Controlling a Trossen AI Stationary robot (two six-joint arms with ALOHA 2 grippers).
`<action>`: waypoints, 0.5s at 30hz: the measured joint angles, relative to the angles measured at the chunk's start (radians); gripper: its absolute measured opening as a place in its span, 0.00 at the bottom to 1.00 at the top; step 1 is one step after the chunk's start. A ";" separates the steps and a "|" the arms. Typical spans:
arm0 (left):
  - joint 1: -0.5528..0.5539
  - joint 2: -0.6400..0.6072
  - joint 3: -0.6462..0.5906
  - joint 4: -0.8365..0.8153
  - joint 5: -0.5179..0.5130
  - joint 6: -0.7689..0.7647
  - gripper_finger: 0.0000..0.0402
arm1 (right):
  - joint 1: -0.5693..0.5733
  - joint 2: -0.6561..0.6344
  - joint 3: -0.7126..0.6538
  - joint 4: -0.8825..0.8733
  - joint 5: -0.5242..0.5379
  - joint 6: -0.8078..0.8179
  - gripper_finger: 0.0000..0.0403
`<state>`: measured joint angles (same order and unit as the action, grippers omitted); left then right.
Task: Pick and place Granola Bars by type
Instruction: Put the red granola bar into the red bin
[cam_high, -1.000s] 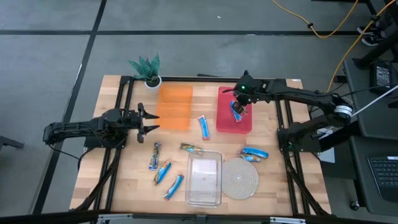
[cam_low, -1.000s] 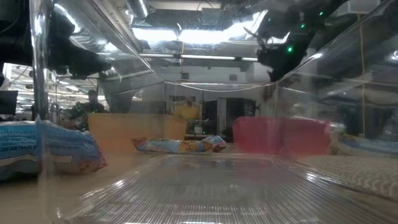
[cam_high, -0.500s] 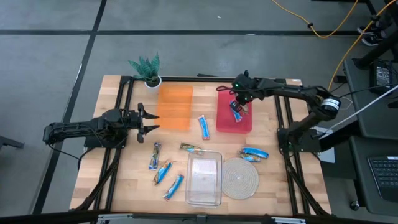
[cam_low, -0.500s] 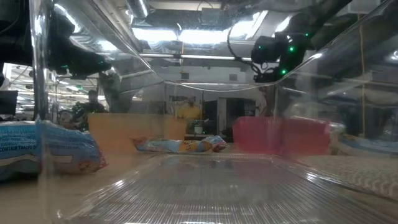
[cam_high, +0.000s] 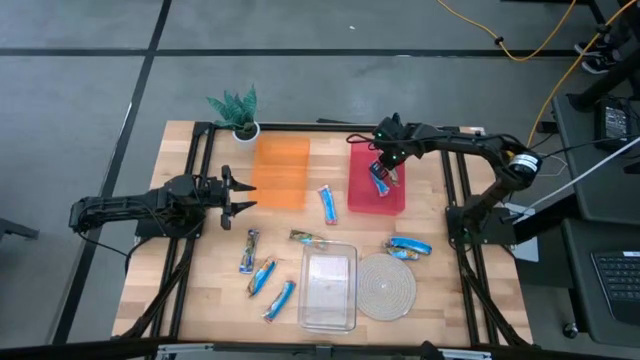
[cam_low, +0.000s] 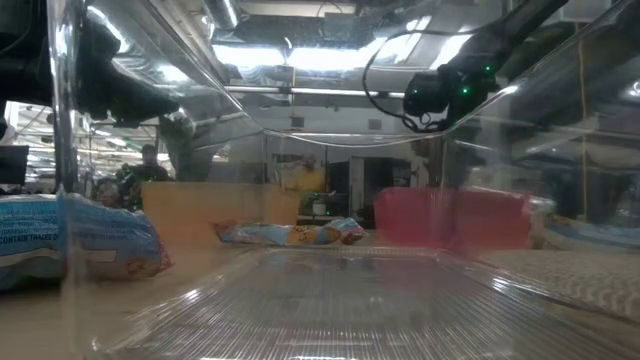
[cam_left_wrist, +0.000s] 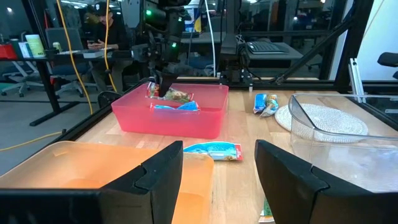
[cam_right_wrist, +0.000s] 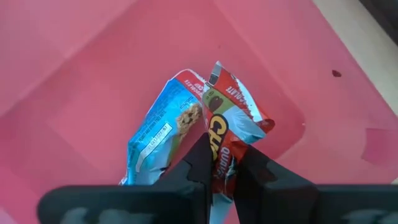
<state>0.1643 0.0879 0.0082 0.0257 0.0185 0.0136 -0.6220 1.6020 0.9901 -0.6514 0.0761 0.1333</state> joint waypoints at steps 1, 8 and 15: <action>0.000 0.000 0.000 0.000 0.000 0.000 0.48 | 0.000 0.002 0.000 0.000 0.000 0.000 0.12; 0.000 0.000 0.000 0.000 0.000 0.000 0.48 | 0.000 0.008 0.000 -0.005 0.000 0.004 0.12; 0.000 0.000 0.000 0.000 0.000 0.000 0.48 | 0.000 0.008 0.000 -0.006 -0.033 -0.008 0.12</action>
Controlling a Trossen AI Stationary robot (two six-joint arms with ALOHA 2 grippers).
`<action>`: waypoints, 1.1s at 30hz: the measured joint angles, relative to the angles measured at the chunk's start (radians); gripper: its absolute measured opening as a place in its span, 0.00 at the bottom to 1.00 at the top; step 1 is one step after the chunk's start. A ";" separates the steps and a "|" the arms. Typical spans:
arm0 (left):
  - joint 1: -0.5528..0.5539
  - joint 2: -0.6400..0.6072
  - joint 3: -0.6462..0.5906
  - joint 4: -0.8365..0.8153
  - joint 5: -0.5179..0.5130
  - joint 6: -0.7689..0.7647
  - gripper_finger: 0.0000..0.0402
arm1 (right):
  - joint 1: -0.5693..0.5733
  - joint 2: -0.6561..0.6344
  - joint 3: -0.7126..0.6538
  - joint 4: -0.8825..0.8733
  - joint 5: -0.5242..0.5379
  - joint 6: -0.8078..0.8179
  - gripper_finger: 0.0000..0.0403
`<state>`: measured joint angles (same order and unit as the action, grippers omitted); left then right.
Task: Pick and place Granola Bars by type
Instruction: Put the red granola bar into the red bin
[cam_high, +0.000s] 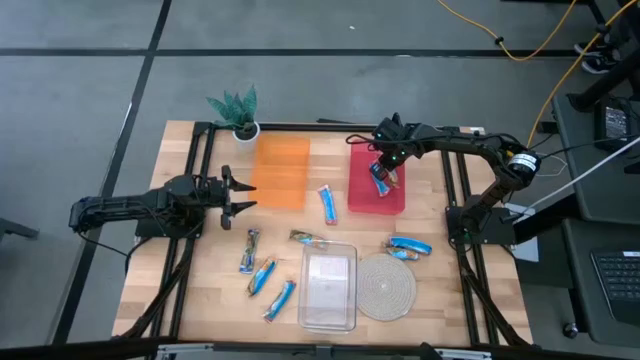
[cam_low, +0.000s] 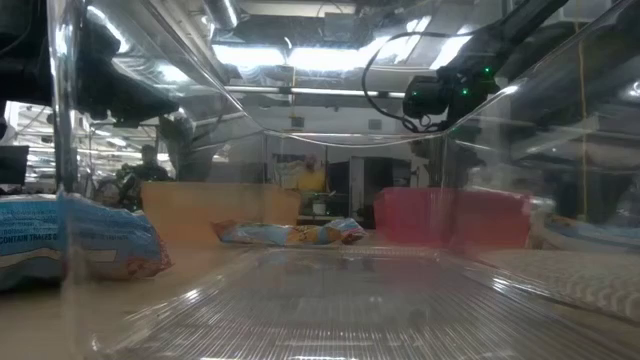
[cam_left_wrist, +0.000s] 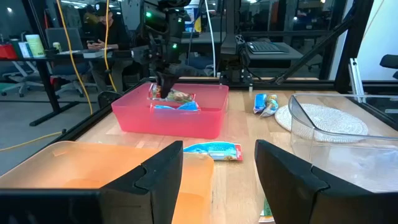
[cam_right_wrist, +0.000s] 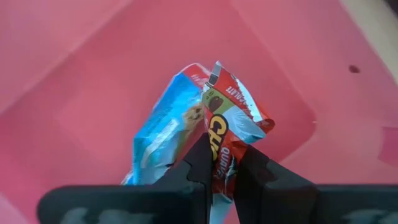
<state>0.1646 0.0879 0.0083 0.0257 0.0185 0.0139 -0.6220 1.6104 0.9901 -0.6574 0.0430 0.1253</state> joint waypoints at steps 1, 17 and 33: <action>0.000 0.000 0.000 0.000 0.000 0.000 0.48 | 0.001 0.000 0.000 -0.001 -0.001 0.000 0.12; 0.000 0.000 0.000 0.000 0.000 0.000 0.48 | 0.001 -0.001 0.000 -0.018 -0.002 0.000 0.43; 0.000 0.000 0.000 0.000 0.000 0.000 0.48 | 0.032 -0.003 0.162 -0.201 0.008 0.030 0.48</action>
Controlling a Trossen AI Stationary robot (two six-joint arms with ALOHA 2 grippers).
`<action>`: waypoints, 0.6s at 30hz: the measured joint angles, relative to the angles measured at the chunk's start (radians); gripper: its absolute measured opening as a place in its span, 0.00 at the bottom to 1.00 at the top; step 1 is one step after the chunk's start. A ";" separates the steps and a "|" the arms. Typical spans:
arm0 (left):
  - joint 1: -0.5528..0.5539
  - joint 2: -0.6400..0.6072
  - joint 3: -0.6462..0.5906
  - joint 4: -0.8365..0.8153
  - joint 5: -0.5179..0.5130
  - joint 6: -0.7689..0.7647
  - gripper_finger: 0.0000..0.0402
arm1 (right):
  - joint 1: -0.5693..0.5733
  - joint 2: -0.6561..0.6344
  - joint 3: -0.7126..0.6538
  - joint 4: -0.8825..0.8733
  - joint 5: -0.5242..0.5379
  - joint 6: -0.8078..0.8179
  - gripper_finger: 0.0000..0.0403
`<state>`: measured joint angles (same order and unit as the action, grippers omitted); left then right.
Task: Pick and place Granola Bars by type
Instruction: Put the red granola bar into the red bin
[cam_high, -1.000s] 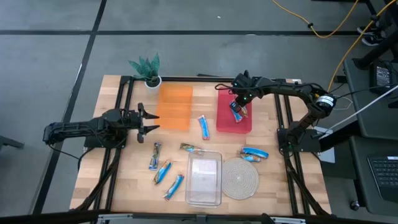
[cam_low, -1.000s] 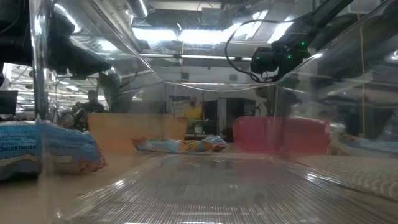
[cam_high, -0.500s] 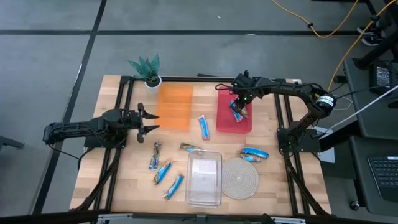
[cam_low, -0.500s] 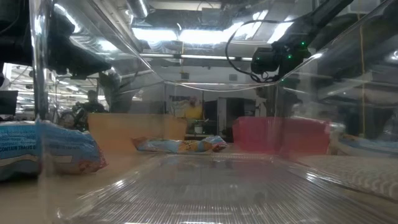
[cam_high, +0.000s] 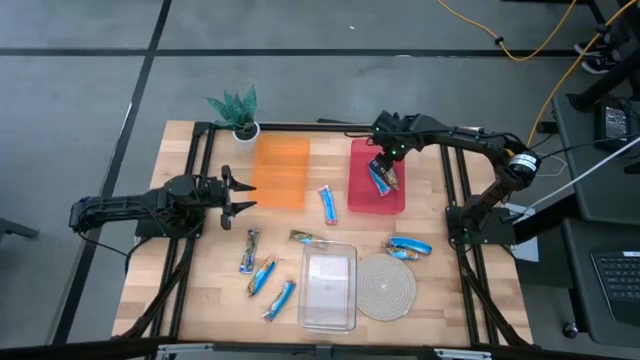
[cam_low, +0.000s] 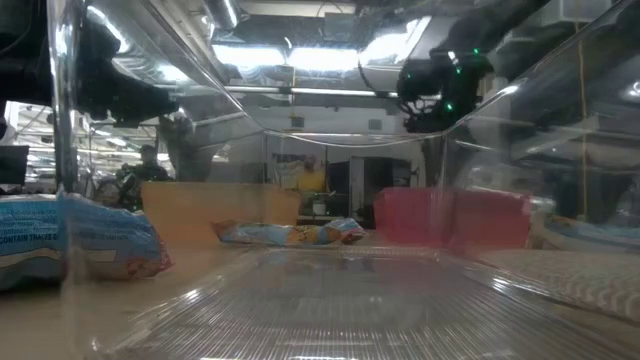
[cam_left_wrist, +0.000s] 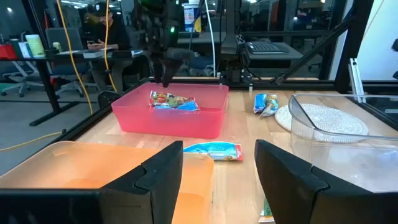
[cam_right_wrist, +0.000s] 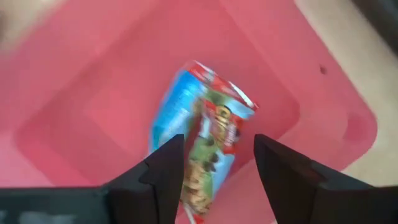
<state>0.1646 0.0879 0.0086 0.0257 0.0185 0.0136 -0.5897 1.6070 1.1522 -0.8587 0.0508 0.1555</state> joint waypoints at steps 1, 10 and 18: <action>0.000 0.000 0.000 0.000 0.000 0.000 0.48 | 0.011 0.000 0.019 -0.005 0.000 0.000 0.48; 0.000 0.000 0.000 0.000 0.000 0.000 0.48 | 0.159 0.000 0.195 -0.052 -0.117 -0.068 0.48; 0.000 0.000 0.000 0.000 0.000 0.000 0.48 | 0.314 0.000 0.257 -0.004 -0.151 -0.083 0.48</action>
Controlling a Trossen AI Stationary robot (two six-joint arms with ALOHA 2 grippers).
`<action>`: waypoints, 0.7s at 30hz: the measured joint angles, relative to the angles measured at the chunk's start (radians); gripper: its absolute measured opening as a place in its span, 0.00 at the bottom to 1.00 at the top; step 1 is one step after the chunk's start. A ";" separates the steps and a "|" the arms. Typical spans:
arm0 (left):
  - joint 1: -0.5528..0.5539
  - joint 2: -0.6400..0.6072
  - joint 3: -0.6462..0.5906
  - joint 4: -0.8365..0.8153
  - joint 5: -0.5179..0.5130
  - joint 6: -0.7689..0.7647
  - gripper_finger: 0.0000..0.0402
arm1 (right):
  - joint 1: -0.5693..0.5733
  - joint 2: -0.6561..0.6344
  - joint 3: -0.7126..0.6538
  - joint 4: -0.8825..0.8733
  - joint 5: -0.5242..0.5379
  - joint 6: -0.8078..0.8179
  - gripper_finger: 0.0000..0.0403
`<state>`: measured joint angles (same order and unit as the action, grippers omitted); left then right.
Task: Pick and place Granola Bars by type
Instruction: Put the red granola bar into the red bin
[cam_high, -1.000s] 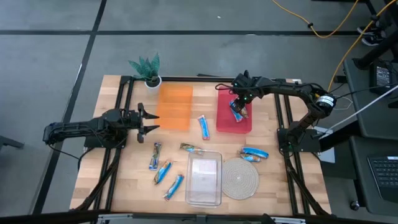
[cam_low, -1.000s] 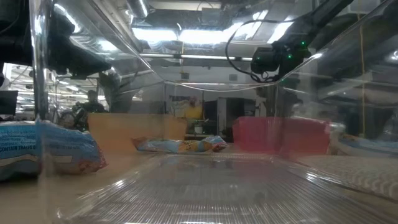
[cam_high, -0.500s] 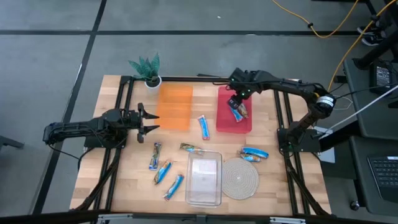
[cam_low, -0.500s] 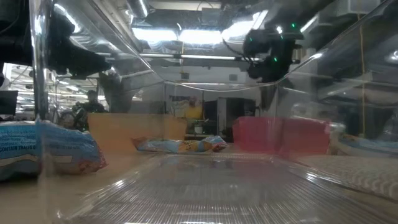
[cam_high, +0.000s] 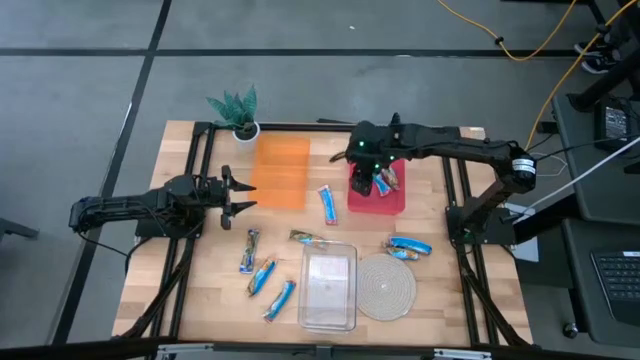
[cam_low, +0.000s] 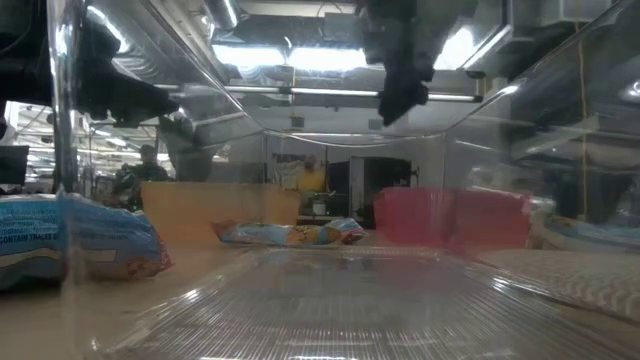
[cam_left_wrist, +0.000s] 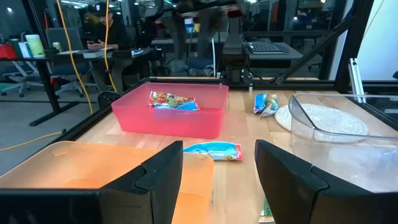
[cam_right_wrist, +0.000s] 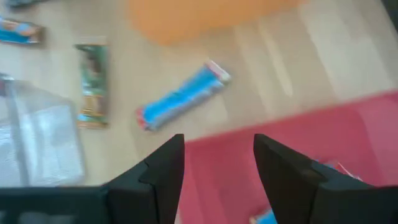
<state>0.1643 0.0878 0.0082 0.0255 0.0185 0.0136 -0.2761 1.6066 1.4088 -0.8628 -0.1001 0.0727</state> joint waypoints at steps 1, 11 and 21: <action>0.000 0.000 0.000 0.000 0.000 0.000 0.48 | 0.017 0.000 0.000 0.010 0.000 0.000 0.49; 0.000 0.000 0.000 0.000 0.000 0.000 0.48 | 0.114 0.067 0.000 0.103 0.001 0.031 0.64; 0.000 0.000 0.000 0.000 0.000 0.000 0.48 | 0.138 0.191 0.001 0.186 -0.004 0.060 0.71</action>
<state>0.1646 0.0878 0.0082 0.0257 0.0185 0.0135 -0.1383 1.7980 1.4098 -0.6764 -0.1038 0.1324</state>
